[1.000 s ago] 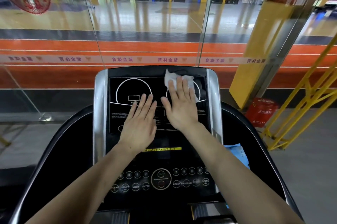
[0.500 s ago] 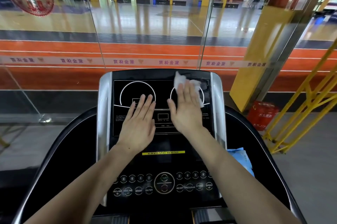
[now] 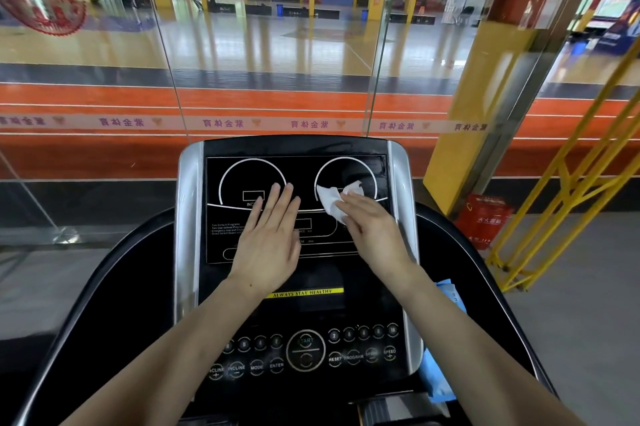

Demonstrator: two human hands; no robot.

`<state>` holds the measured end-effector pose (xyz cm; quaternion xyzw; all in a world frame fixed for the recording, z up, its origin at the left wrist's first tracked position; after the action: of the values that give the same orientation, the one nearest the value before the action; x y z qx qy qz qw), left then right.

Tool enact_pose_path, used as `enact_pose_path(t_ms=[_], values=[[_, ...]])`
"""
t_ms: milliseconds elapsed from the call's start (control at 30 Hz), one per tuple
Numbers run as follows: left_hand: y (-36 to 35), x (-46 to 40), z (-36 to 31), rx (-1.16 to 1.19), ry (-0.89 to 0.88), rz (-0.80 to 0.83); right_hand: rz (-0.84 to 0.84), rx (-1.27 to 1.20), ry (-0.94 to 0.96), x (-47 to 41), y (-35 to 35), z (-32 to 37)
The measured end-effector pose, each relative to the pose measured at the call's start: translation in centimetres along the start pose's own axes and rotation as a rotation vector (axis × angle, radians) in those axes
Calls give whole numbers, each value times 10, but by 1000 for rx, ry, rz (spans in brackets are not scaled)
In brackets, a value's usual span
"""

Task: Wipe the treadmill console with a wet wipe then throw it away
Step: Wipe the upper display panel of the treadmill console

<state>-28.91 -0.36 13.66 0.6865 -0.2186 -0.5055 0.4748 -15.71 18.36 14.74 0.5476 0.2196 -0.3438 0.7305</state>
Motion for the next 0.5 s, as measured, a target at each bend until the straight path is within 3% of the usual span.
enact_pose_path(t_ms=[267, 500], values=[[14, -21, -28, 170, -74, -135, 13, -522, -466, 6, 33, 24], [9, -34, -52, 291, -138, -99, 15, -826, -570, 9, 54, 26]])
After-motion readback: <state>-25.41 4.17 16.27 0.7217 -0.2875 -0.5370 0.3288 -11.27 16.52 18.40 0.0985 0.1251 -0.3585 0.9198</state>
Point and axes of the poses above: each hand's wrist, its own x-axis away from the middle knuckle, its own y-axis out of the back of the hand, z = x × y, the point moved 1 cm from there along -x, towards the middle knuckle, and after that the axes turned 2 degrees about z, right-handed, at the moved point
